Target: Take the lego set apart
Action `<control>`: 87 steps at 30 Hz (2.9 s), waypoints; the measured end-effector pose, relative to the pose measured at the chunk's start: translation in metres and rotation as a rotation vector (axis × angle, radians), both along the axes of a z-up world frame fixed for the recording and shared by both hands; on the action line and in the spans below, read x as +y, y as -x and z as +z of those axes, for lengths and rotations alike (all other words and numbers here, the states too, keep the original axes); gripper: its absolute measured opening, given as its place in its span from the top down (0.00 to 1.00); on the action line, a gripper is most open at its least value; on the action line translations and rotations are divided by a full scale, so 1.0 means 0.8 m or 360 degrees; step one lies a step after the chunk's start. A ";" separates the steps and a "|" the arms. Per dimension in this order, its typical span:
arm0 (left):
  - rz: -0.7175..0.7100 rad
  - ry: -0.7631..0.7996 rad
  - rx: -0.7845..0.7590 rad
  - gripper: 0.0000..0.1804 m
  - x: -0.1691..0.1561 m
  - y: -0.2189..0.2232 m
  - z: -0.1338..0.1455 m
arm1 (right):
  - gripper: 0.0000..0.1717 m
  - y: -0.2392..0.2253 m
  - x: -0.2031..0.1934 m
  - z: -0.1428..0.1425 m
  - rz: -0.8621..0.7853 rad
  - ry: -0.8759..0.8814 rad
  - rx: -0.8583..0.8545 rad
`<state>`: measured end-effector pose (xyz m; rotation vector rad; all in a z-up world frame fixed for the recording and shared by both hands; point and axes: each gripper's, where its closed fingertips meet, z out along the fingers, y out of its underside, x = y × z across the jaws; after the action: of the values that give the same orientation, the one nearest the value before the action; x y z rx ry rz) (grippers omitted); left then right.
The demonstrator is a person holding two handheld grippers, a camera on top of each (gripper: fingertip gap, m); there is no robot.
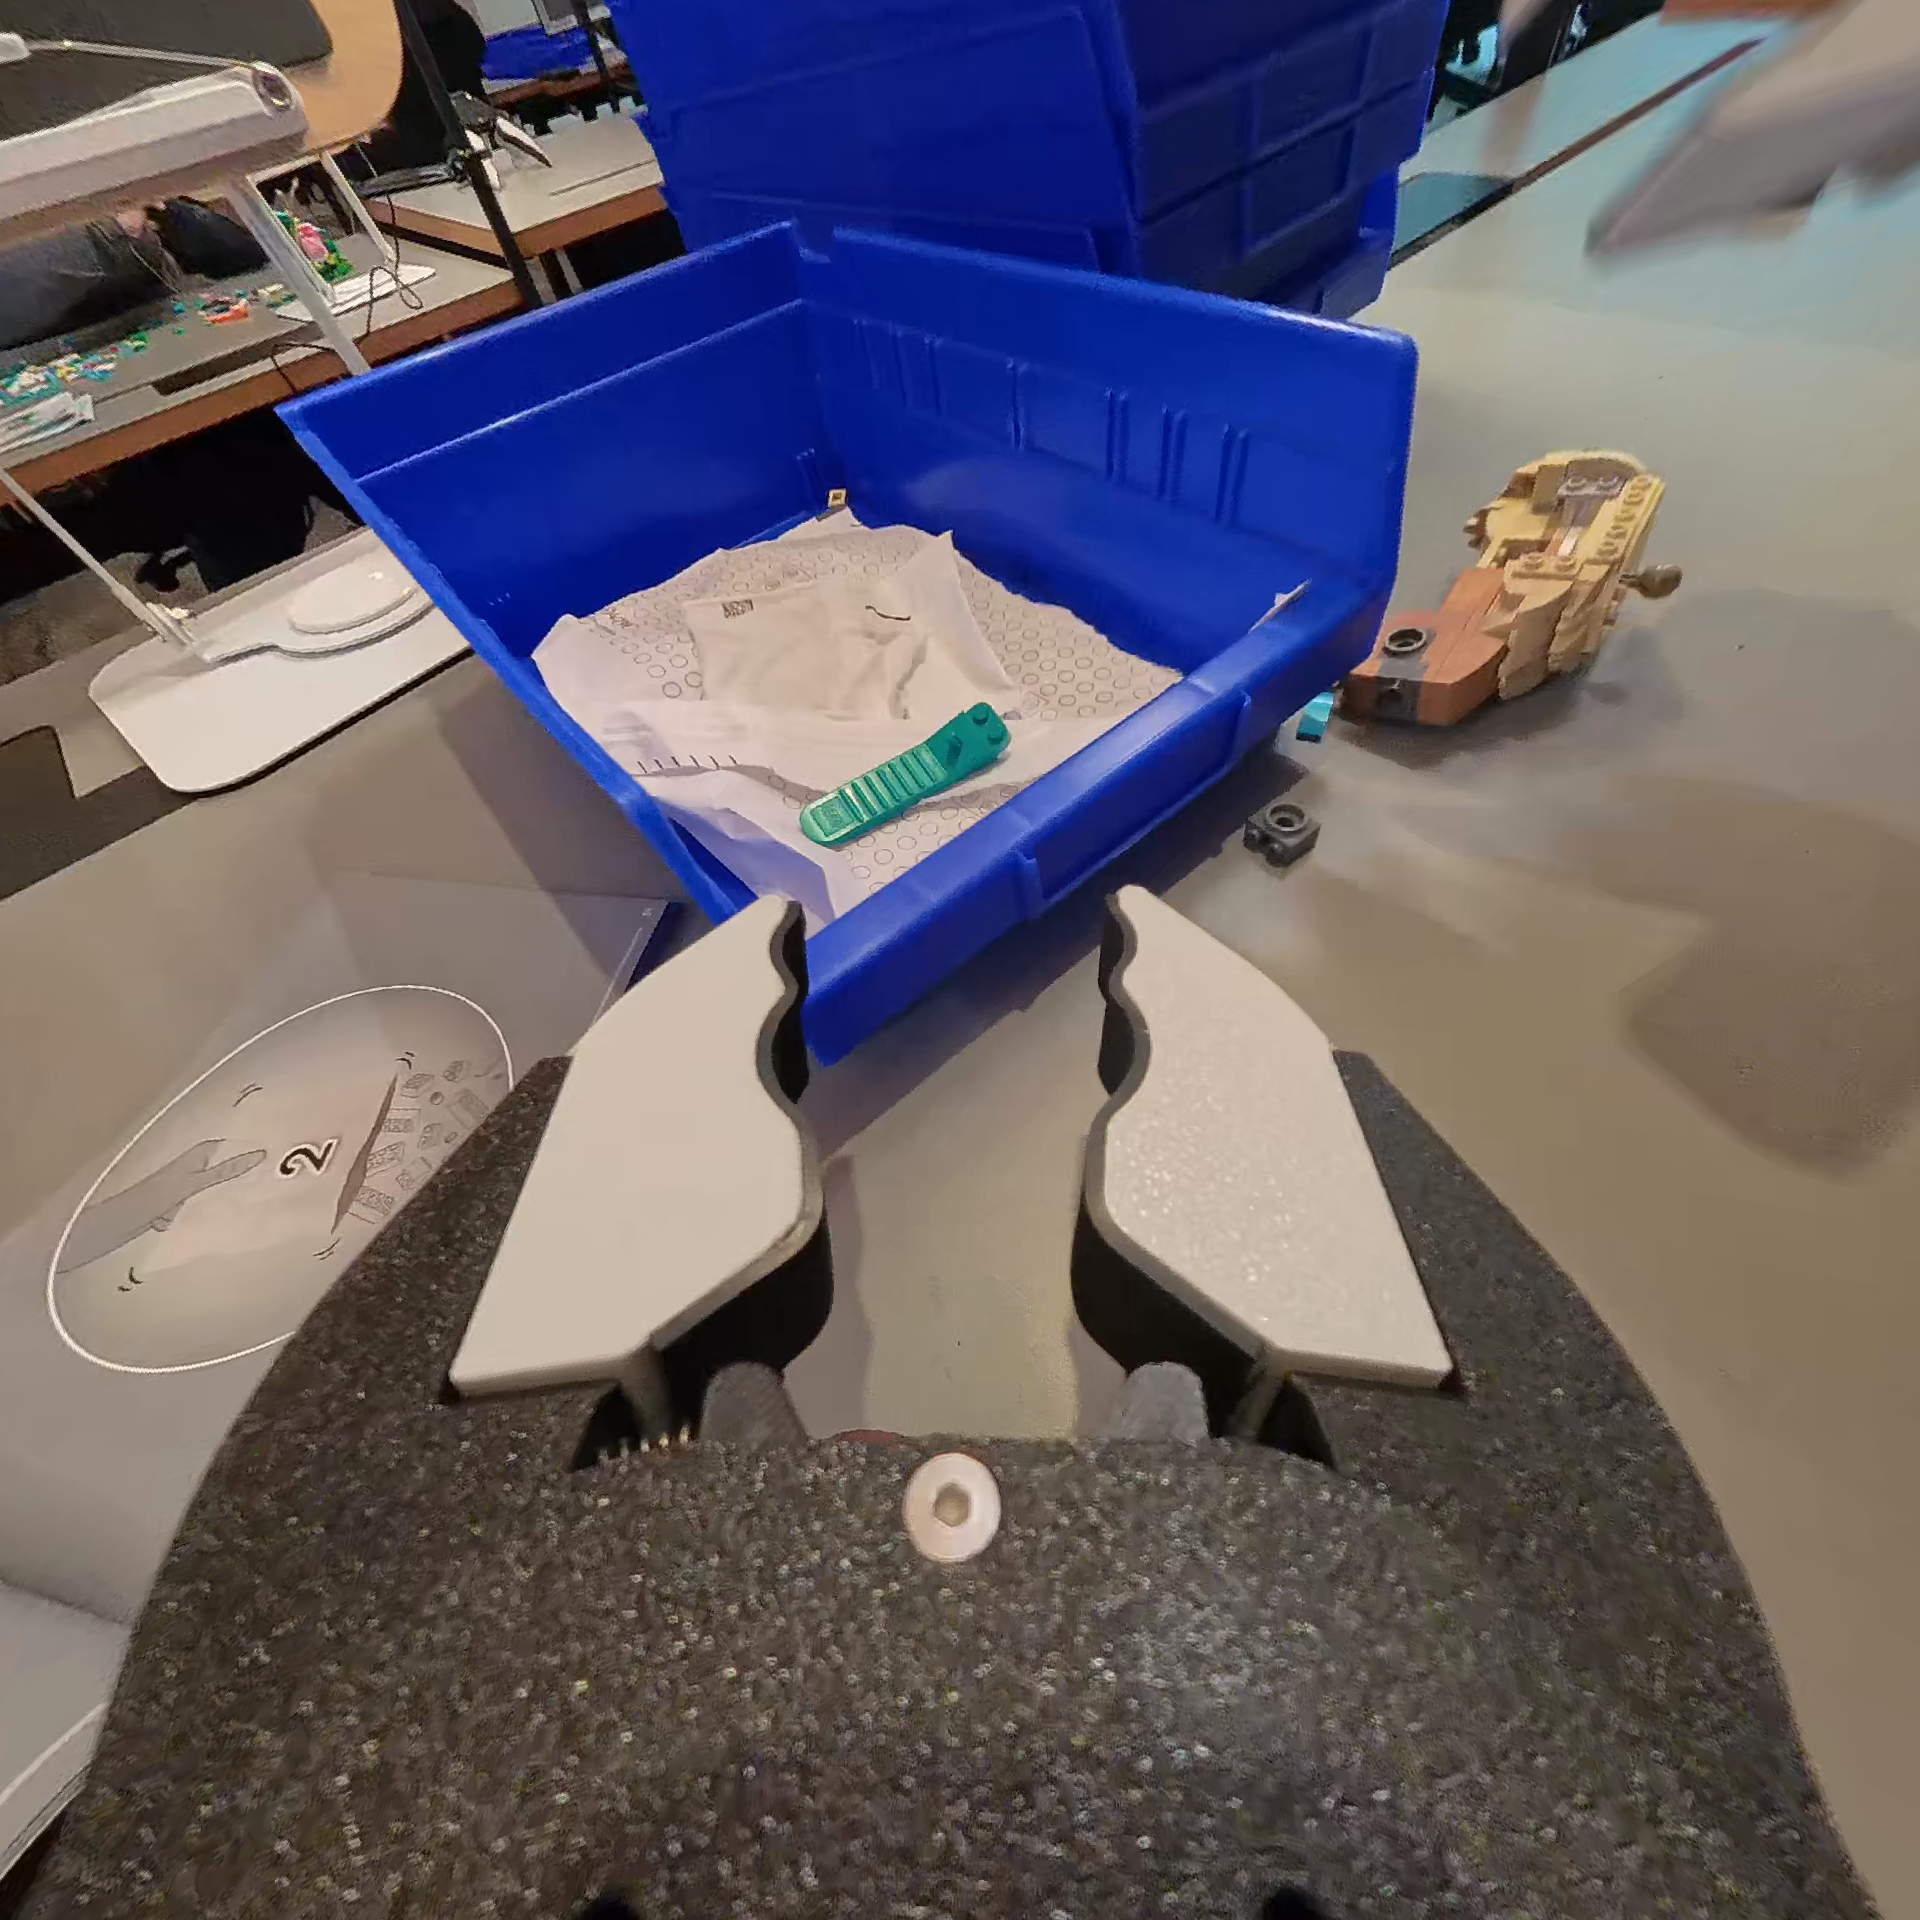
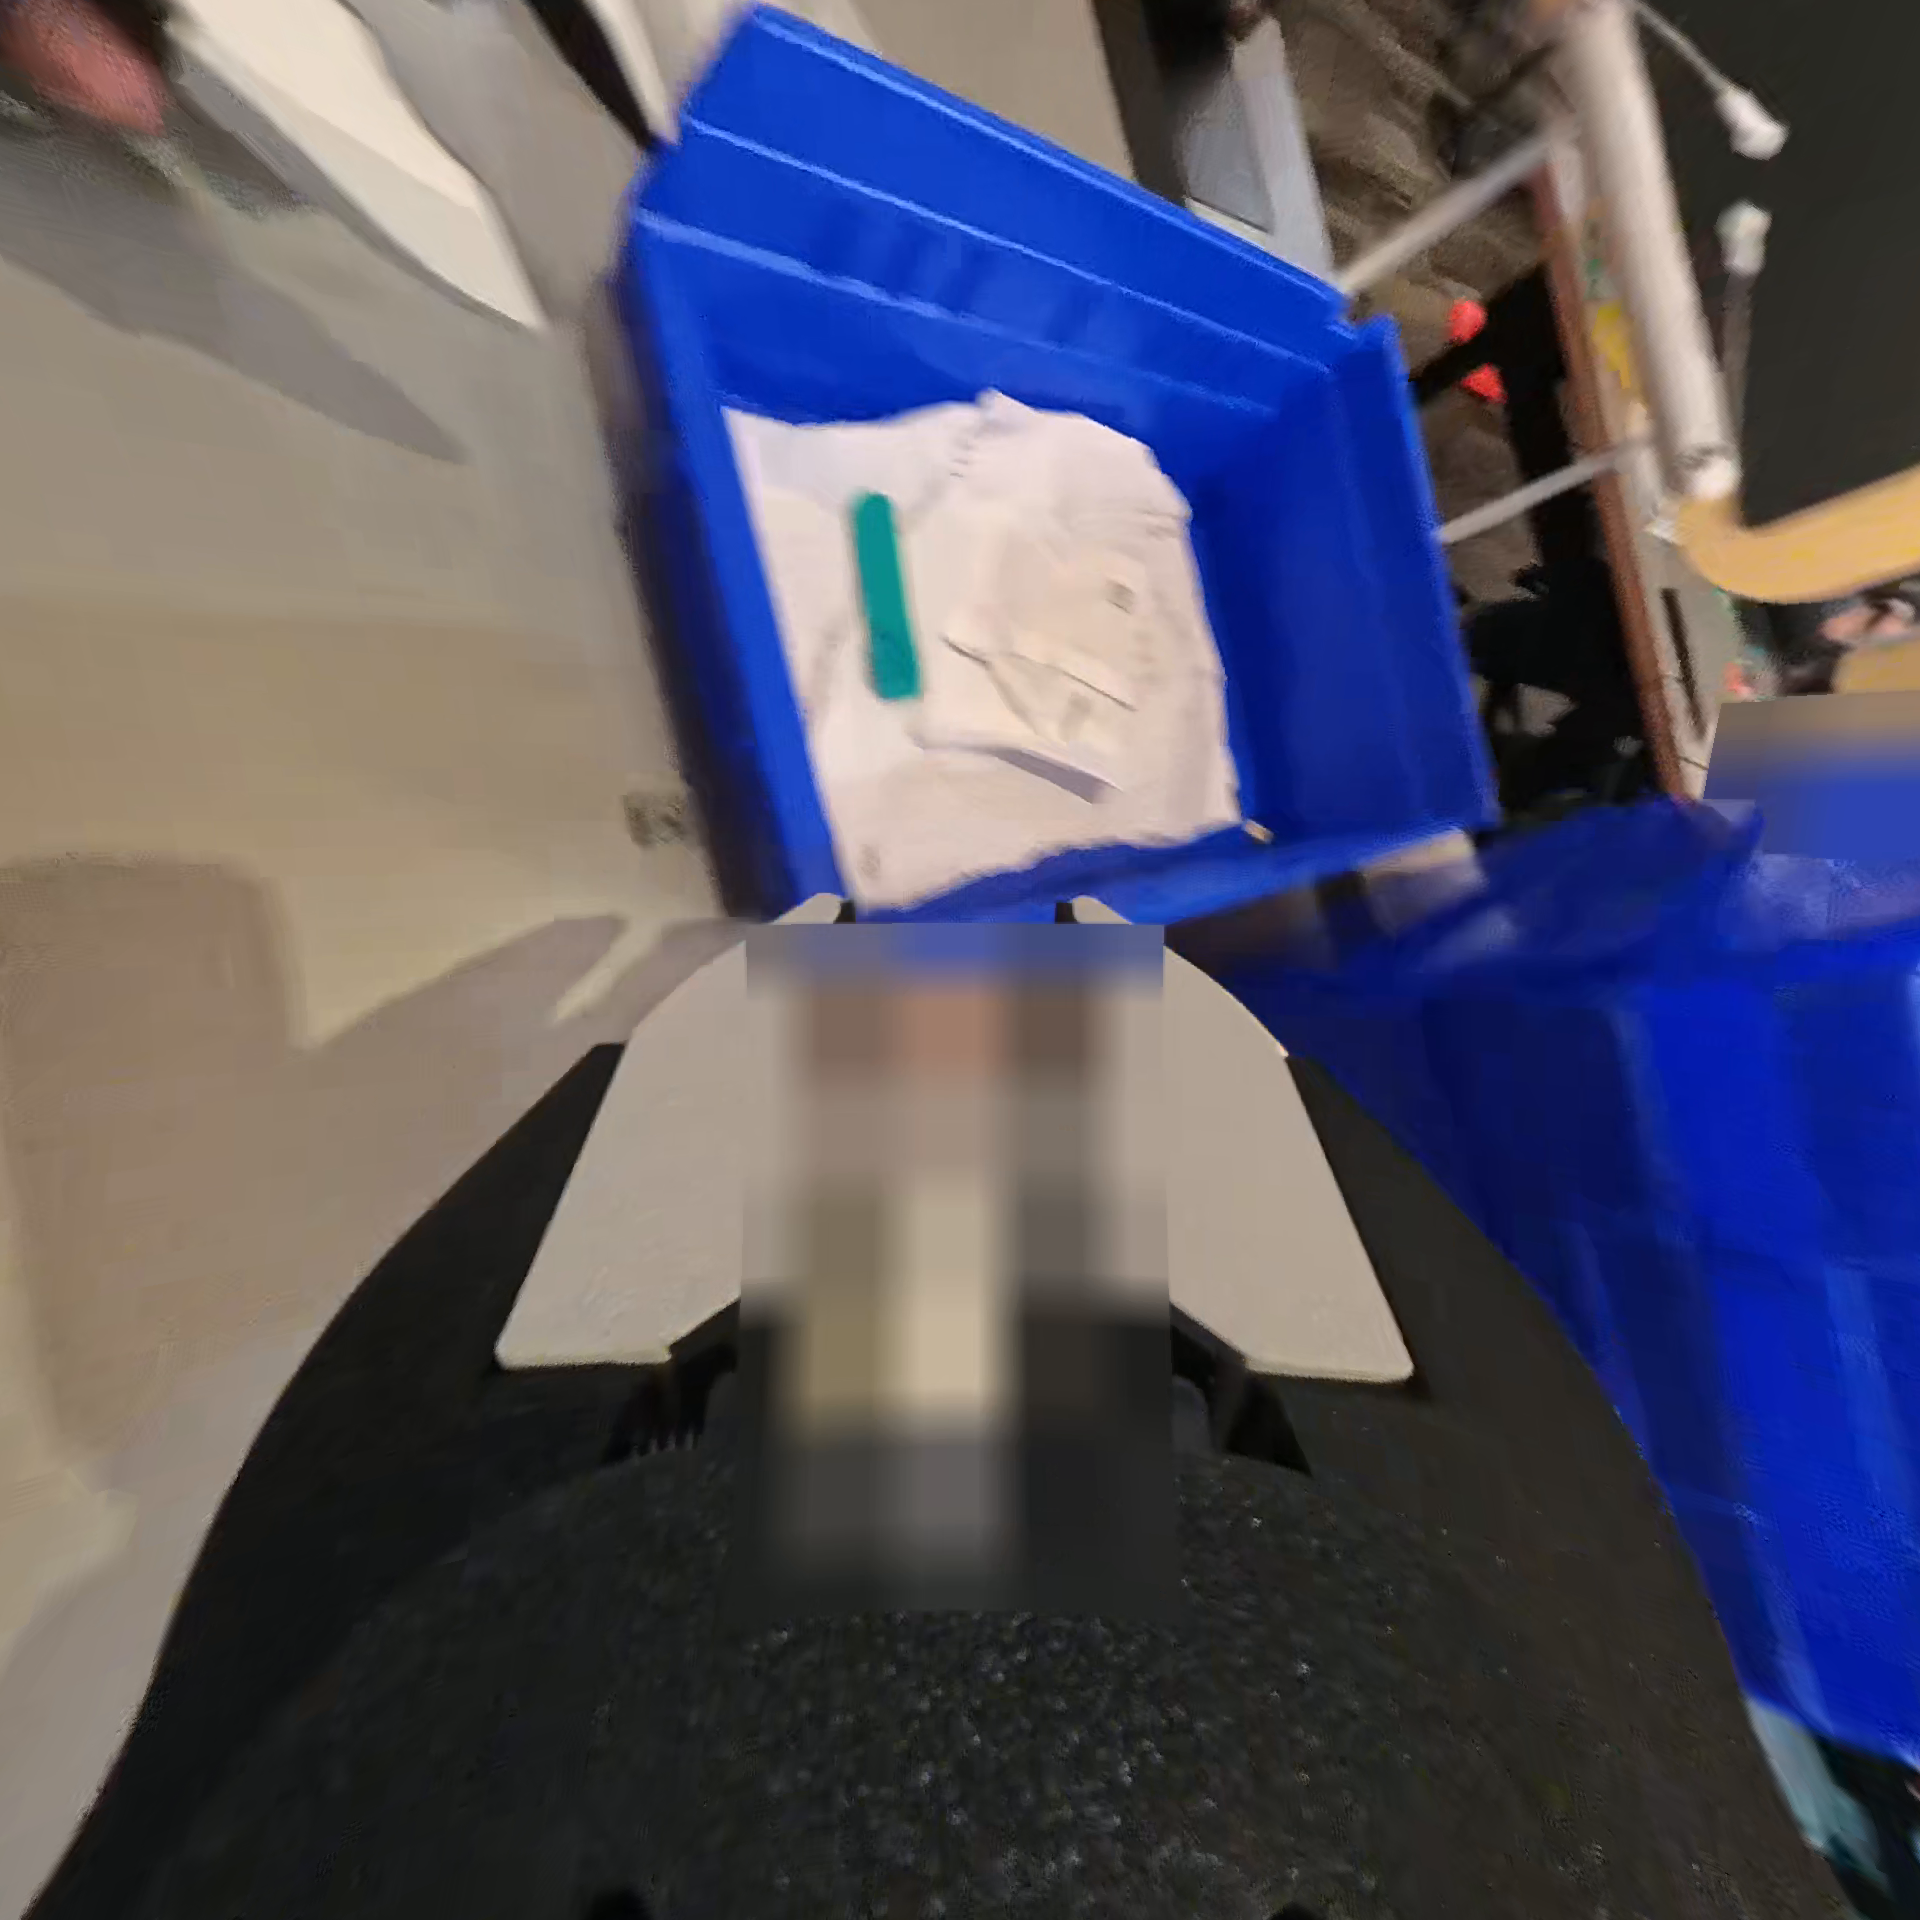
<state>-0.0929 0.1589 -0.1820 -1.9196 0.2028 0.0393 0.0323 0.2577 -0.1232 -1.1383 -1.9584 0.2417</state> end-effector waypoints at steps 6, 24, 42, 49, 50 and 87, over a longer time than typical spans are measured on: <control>0.0031 0.0016 -0.0008 0.70 0.000 0.010 -0.006 | 0.81 0.051 -0.066 -0.053 0.0068 0.0109 0.0052; -0.0010 -0.0042 -0.0049 0.69 0.040 0.110 0.044 | 0.73 0.181 0.094 -0.078 -0.0076 0.0072 -0.0519; 0.0035 -0.0106 -0.0293 0.70 0.035 0.129 0.034 | 0.81 0.205 0.108 -0.147 0.0010 0.0332 -0.1291; 0.0086 -0.0129 -0.0293 0.71 0.033 0.138 0.032 | 0.95 0.201 0.099 -0.119 0.0030 0.0357 -0.1154; 0.0090 -0.0131 -0.0297 0.71 0.032 0.139 0.032 | 0.96 0.201 0.099 -0.112 0.0025 0.0358 -0.1120; 0.0116 -0.0171 -0.0186 0.72 0.027 0.130 0.035 | 0.96 -0.104 0.186 -0.022 -0.1067 0.0608 -0.0072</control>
<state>-0.1969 0.1802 -0.1540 -1.8152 0.0514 -0.0130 0.1154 0.4068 -0.1411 -1.9888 -1.4899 0.2314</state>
